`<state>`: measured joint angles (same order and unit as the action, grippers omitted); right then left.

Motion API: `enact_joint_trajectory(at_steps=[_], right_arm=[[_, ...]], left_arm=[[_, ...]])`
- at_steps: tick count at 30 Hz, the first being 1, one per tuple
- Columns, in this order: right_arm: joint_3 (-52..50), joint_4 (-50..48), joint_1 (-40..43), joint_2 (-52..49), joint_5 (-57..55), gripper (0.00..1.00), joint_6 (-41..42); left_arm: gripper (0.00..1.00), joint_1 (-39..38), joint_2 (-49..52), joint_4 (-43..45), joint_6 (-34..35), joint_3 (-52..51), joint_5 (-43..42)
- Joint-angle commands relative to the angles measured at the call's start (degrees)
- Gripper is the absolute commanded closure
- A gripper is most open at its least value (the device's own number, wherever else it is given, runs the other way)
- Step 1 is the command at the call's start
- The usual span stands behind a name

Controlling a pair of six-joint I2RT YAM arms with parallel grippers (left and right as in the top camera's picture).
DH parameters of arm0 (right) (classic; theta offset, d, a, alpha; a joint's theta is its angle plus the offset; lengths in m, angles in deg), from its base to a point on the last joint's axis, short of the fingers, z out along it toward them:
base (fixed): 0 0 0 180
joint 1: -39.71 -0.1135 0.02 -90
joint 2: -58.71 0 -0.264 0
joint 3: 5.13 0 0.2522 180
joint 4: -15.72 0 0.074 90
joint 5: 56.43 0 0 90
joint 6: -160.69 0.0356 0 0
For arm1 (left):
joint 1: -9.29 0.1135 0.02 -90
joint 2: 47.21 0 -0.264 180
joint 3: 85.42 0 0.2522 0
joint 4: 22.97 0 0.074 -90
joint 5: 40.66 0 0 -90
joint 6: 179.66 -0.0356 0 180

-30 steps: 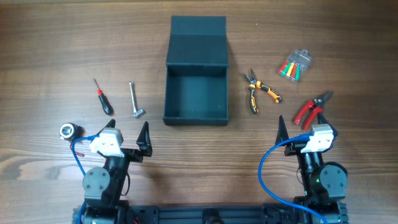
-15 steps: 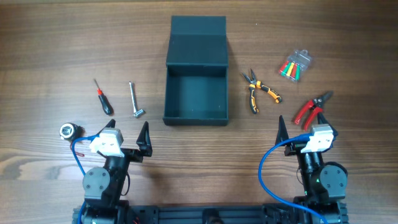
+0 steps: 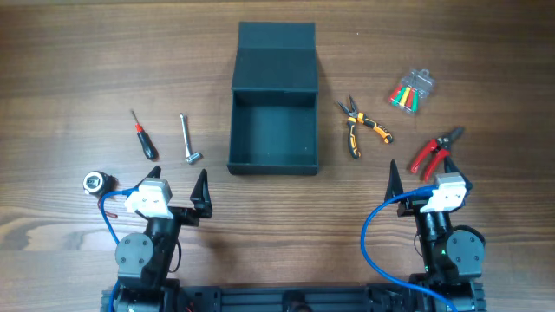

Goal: Pack container

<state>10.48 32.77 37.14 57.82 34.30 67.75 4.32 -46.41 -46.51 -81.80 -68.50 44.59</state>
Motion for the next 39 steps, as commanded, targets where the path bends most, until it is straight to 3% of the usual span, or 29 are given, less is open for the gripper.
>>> enact_joint_trajectory(at_steps=[1,25,29,35,39], right_arm=[[0.0,-0.2,0.0,0.7,-0.7,0.0,0.0],[0.1,-0.1,0.0,0.7,4.3,0.0,3.5],[0.1,0.0,0.0,0.6,6.0,0.0,8.5],[2.8,0.7,0.0,-5.2,10.9,0.0,13.6],[11.5,4.1,0.0,-15.1,12.3,0.0,13.6]], left_arm=[[0.0,-0.2,-0.4,0.3,0.3,-0.4,-0.1],[0.0,-0.2,-0.4,1.5,0.3,-0.4,-0.1],[0.0,-0.2,-0.4,1.4,0.4,-0.4,-0.1],[0.0,-0.2,0.6,-0.4,4.2,3.3,-0.5],[0.0,-0.2,5.8,-5.6,6.1,11.8,-0.5]])
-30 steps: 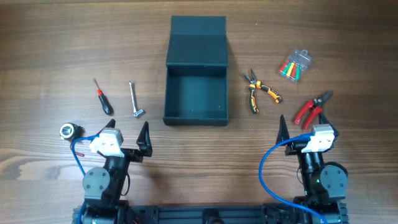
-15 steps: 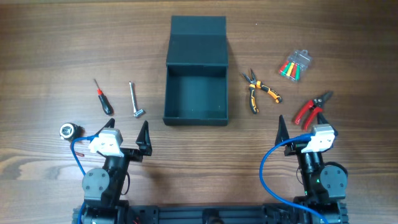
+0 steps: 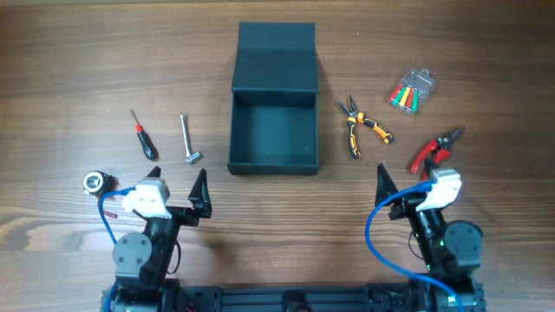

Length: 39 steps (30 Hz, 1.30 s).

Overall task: Pack container
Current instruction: 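Move the right gripper over the orange-black pliers and lower onto them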

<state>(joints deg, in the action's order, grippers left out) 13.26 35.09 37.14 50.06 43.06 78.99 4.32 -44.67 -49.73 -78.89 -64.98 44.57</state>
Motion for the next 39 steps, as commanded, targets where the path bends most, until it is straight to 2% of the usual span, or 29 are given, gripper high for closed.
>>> enact_joint_trajectory(at_steps=[1,4,10,13,16,19,25,30,34,39], right_arm=[[11.1,3.5,0.0,-10.1,3.5,0.0,2.4],[22.9,13.9,0.0,-21.9,4.1,0.0,2.3],[52.2,42.9,0.0,-44.7,-1.0,0.0,2.1],[62.8,53.0,0.0,-51.4,1.9,0.01,2.3],[70.6,62.1,0.0,-56.1,5.7,0.0,0.0],[74.8,68.8,0.0,-59.7,4.0,0.0,0.4],[75.1,70.9,-1.7,-67.1,0.3,0.0,0.9],[75.1,69.4,-7.1,-74.2,-6.0,0.0,0.6],[75.0,63.2,-11.8,-79.6,-8.4,0.0,-5.5],[75.0,54.8,-12.8,-85.0,-8.0,0.0,-6.6]], left_arm=[[0.0,-0.2,5.8,-3.7,3.1,10.5,-0.5],[0.0,-0.2,14.6,-9.3,3.0,20.5,-0.5],[0.0,-0.2,36.1,-27.5,3.0,43.1,3.7],[0.0,-0.2,44.9,-35.5,3.0,51.6,4.2],[0.0,-0.2,50.6,-38.6,3.0,55.6,4.2],[0.0,-0.2,53.7,-39.0,3.0,56.0,4.2],[0.0,-0.2,55.2,-40.5,3.0,56.0,4.2],[0.0,-0.2,55.1,-42.1,3.0,56.0,4.3],[0.0,-0.2,55.1,-43.0,3.0,56.0,4.3],[0.0,-0.2,55.1,-43.7,3.0,56.0,4.2]])
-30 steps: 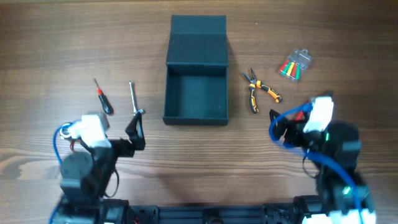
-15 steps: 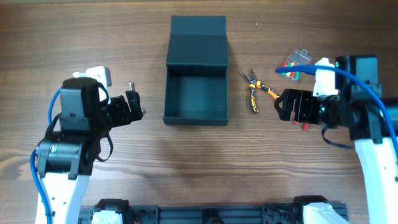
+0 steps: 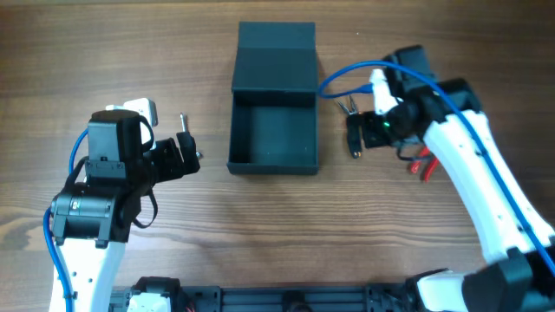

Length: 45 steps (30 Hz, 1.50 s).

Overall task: Pack container
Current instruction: 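Move the right gripper over the orange-black pliers and lower onto them, then close the right gripper on the pliers handles and lift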

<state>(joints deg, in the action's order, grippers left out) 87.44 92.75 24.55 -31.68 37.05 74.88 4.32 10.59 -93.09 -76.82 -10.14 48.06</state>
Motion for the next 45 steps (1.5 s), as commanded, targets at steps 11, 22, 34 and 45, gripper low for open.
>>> enact_joint_trajectory(at_steps=[11,22,34,45], right_arm=[[0.9,-7.9,-0.2,-14.9,-6.9,0.02,0.1],[0.6,-13.8,-0.2,-21.7,-4.6,0.05,2.1],[0.2,-17.0,-0.2,-26.1,-3.5,0.07,2.0],[-0.7,-17.4,-0.2,-26.4,-3.5,0.61,2.4]], left_arm=[[0.0,-0.2,-0.1,-1.2,0.9,1.2,0.7],[0.0,-0.2,-0.1,-1.2,0.9,1.2,0.7],[0.0,-0.2,-0.1,-1.1,0.9,1.2,0.7],[0.0,-0.2,-0.1,-1.2,0.9,1.2,0.7]])
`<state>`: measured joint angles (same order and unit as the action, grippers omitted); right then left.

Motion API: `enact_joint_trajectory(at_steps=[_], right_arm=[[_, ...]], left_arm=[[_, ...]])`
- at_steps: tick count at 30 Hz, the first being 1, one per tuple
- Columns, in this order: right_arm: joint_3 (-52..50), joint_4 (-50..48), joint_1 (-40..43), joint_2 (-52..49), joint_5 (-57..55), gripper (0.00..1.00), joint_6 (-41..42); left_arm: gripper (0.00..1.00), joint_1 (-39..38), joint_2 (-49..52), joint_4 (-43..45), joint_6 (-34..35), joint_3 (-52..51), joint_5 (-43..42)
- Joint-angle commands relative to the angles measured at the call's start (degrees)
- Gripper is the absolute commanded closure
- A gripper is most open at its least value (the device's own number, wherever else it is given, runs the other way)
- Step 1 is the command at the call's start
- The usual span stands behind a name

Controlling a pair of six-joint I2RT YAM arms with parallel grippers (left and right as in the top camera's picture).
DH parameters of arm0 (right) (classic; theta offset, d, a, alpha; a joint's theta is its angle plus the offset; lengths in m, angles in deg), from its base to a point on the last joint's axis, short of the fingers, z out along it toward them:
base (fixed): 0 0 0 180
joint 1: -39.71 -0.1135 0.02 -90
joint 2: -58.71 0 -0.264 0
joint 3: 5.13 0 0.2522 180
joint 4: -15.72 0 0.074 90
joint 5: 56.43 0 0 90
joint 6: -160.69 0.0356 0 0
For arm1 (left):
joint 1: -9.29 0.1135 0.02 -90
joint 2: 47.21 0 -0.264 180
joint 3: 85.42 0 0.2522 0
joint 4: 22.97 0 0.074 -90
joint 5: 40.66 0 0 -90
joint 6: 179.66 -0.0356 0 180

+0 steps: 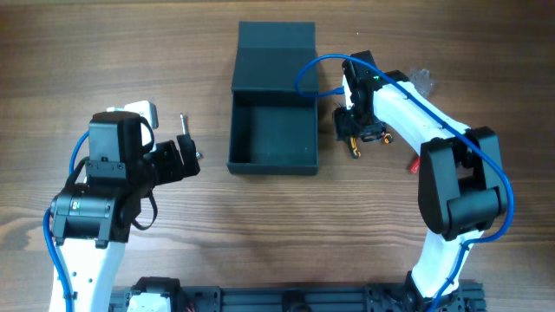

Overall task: Pack container
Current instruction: 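Close the right gripper on the pliers handles and lift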

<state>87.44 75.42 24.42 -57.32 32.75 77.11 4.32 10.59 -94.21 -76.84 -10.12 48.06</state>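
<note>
The dark open box (272,130) stands mid-table with its lid (276,56) folded back. My right gripper (350,124) is down on the orange-and-black pliers (362,141) just right of the box; its wrist covers the pliers' head, and the jaws' state does not show. My left gripper (186,149) sits over the lower end of the small metal hammer (183,120) left of the box. Whether that gripper is open or shut is hidden by its own body.
Red cutters (414,162) peek out under my right forearm. A clear case of coloured bits (422,78) lies at the far right, partly covered. The left arm's body hides the table left of the hammer.
My right gripper has moved slightly up and left, now on the pliers' head beside the box wall, and the arm has swung round. The left arm has not moved.
Both arms first rested folded at the front edge, grippers open, with the tools spread around the box. The right arm then shifted a little. Later both had reached out, left to the hammer, right to the pliers, where they still are.
</note>
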Motion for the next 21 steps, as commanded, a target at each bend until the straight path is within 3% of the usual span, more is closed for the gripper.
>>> enact_joint_trajectory(at_steps=[1,4,14,15,17,21], right_arm=[[-1.0,-0.2,-0.1,-0.8,0.9,0.66,0.2],[-1.9,-0.4,-0.1,-0.8,0.9,0.71,0.5],[-2.4,-0.8,-0.1,-0.8,0.9,0.71,0.5],[-2.4,-0.9,-0.1,-0.8,0.9,0.75,0.5],[-2.4,-1.0,-0.1,-0.8,0.9,0.92,0.5],[-2.4,-1.4,-0.1,-0.8,0.9,0.96,1.2]], left_arm=[[0.0,-0.2,-0.1,0.0,0.9,1.2,0.7],[0.0,-0.2,-0.1,0.0,0.9,1.2,0.7],[0.0,-0.2,-0.1,-0.1,0.9,1.2,0.7],[0.0,-0.2,-0.1,-0.2,1.0,1.2,0.7],[0.0,-0.2,-0.1,-0.3,0.9,1.2,0.7],[0.0,-0.2,-0.1,-0.3,0.9,1.2,0.7]])
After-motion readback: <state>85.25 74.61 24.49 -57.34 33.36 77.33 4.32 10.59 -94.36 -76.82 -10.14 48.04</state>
